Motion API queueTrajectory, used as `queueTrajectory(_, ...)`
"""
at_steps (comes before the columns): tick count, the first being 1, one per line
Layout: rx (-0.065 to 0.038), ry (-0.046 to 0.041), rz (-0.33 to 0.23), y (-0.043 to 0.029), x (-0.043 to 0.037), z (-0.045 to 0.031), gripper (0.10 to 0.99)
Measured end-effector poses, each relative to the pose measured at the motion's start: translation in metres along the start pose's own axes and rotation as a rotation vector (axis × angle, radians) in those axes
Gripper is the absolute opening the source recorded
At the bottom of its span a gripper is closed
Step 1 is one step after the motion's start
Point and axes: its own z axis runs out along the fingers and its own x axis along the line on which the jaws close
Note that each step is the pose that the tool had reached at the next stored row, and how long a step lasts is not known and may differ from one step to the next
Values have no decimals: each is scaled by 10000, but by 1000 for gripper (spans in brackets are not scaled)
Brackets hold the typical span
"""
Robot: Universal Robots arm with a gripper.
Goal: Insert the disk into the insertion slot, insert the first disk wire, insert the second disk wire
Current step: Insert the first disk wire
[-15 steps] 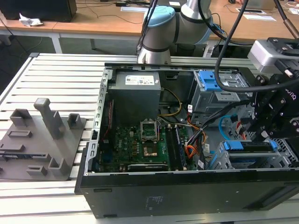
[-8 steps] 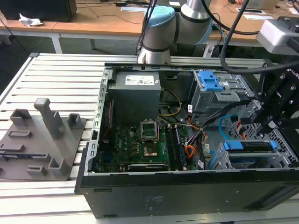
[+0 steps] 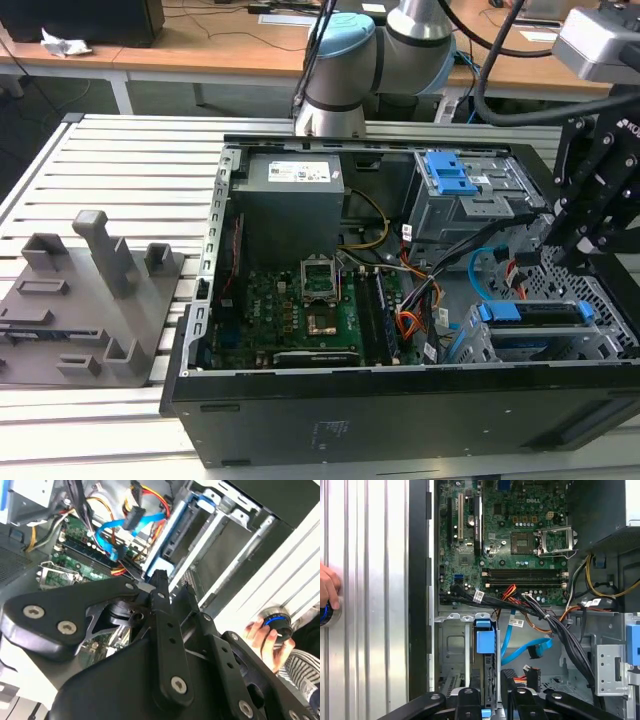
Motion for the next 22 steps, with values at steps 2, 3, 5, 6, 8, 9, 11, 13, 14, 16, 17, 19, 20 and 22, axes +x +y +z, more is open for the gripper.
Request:
queueTrajectory(2, 0, 3, -1, 2, -118, 0, 302)
queueTrajectory(3, 0, 5, -2, 2, -148, 0, 302)
queueTrajectory(5, 0, 8, -2, 4, -242, -1, 302)
queueTrajectory(6, 0, 6, -3, 4, -281, 0, 302)
queueTrajectory(8, 0, 8, -4, 5, -349, -1, 302)
queueTrajectory(9, 0, 8, -4, 5, -373, -1, 302)
queueTrajectory(11, 0, 8, -4, 7, -435, -1, 302)
queueTrajectory(13, 0, 9, -5, 7, -482, -1, 302)
queueTrajectory(14, 0, 7, -5, 7, -519, -1, 302)
queueTrajectory(16, 0, 9, -8, 3, -548, -1, 302)
queueTrajectory(17, -2, 7, -6, -10, -562, 10, 302)
queueTrajectory(19, -8, 9, -5, -37, -576, 33, 302)
queueTrajectory(20, -9, 10, -6, -51, -578, 44, 302)
queueTrajectory(22, -10, 15, -5, -83, -578, 71, 302)
